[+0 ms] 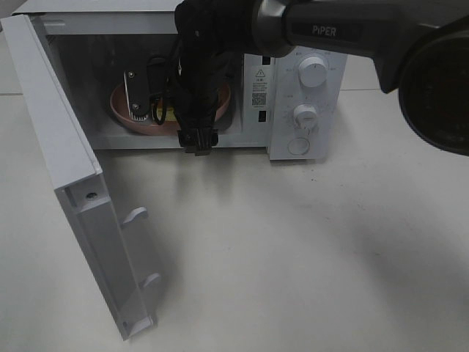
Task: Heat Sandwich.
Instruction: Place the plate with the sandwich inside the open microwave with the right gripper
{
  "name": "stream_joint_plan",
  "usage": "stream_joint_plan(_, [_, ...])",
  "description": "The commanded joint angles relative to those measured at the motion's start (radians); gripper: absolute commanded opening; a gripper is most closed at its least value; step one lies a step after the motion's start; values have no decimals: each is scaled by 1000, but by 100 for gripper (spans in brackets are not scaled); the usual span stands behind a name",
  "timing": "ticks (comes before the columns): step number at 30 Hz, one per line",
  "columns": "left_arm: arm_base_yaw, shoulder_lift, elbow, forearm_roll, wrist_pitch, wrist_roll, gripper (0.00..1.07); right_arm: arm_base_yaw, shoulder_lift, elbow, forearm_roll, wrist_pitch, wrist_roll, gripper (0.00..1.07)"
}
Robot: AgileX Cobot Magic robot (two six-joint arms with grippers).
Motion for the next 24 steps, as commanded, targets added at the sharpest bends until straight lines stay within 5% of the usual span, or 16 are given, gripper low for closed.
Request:
stream_joint_plan(1, [-2,-26,3,-4,-14,1,101,-4,-8,-4,0,-6,21,84])
stream_joint_plan(12, [-2,-26,3,-4,-14,1,101,-4,-25,19,1,-37,25,81])
stream_joint_plan(24, [-2,-26,3,-4,-14,1,101,-4,-138,225,1,-183,25,77])
